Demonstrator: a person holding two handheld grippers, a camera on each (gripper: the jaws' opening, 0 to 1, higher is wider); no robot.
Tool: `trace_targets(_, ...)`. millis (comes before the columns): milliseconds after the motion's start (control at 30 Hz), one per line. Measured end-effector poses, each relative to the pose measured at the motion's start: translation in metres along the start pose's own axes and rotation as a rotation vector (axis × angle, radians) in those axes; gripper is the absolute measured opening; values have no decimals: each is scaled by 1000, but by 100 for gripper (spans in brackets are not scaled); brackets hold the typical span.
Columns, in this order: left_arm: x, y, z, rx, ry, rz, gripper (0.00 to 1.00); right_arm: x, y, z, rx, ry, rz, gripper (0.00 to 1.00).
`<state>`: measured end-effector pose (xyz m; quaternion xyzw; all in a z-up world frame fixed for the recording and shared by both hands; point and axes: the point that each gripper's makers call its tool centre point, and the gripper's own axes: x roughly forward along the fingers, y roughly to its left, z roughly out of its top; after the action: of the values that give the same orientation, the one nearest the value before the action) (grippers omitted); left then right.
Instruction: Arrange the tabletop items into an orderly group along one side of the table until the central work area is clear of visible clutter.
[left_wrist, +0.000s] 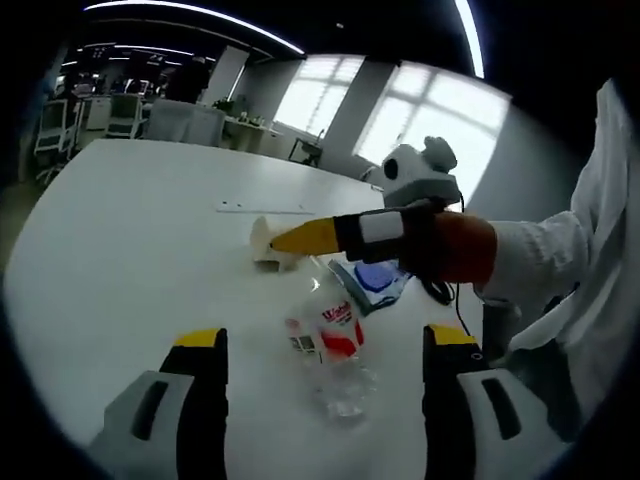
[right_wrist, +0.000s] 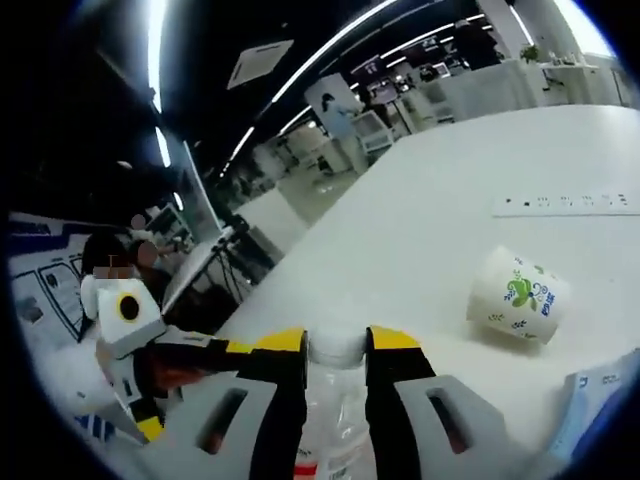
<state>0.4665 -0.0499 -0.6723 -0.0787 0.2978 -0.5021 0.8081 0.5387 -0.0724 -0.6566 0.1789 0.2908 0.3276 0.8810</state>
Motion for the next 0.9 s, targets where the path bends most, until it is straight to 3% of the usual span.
trace_targets(167, 18, -7, -7, 19, 44, -45, 77, -9, 10, 1, -36, -15, 5, 19)
trace_targets(400, 30, -15, -12, 72, 83, -101, 53, -19, 26, 0, -108, -23, 23, 19)
trace_targets(533, 30, -15, -20, 103, 120, -99, 46, -26, 35, -2, -150, -34, 22, 19)
trace_targets(667, 30, -29, -24, 136, 138, -150, 41, -35, 43, -4, -187, -45, 13, 18)
trace_targets(900, 27, -34, -24, 187, 125, -162, 38, -49, 51, -7, -239, -76, -9, 18)
